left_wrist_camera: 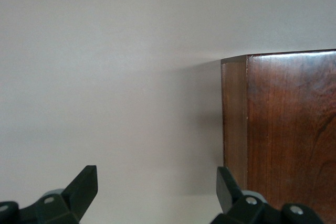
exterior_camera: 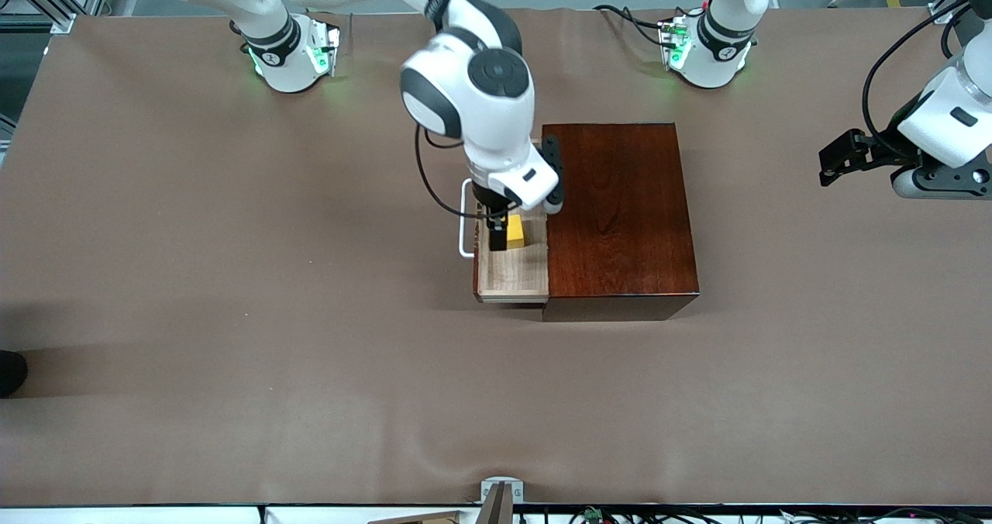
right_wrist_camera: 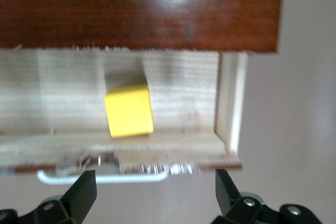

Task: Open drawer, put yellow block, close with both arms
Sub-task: 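Withdraw the right gripper while the left gripper moves toward the drawer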

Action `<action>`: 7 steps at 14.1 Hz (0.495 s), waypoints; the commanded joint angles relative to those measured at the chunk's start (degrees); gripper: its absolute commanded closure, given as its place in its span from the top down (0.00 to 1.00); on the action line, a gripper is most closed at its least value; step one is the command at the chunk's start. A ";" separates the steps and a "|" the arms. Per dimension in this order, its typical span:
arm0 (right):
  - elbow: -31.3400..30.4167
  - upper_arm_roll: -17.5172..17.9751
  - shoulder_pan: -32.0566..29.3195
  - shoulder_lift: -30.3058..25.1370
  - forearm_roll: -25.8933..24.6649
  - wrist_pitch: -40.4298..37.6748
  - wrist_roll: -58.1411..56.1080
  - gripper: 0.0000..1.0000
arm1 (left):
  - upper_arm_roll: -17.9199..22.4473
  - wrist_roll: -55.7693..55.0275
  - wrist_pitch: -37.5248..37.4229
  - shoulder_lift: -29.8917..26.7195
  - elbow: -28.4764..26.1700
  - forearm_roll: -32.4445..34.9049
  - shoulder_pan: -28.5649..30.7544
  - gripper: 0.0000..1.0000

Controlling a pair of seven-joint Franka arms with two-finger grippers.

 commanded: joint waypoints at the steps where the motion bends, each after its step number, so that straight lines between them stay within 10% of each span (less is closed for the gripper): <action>1: -2.27 0.61 -3.88 -4.14 -0.15 -1.79 0.58 1.00 | -0.39 0.07 -1.18 0.42 1.35 -0.78 0.55 1.00; 7: -7.10 0.61 -15.38 -12.76 -0.15 -5.75 0.40 1.00 | -0.48 -0.10 -1.18 0.42 1.35 -0.78 0.19 1.00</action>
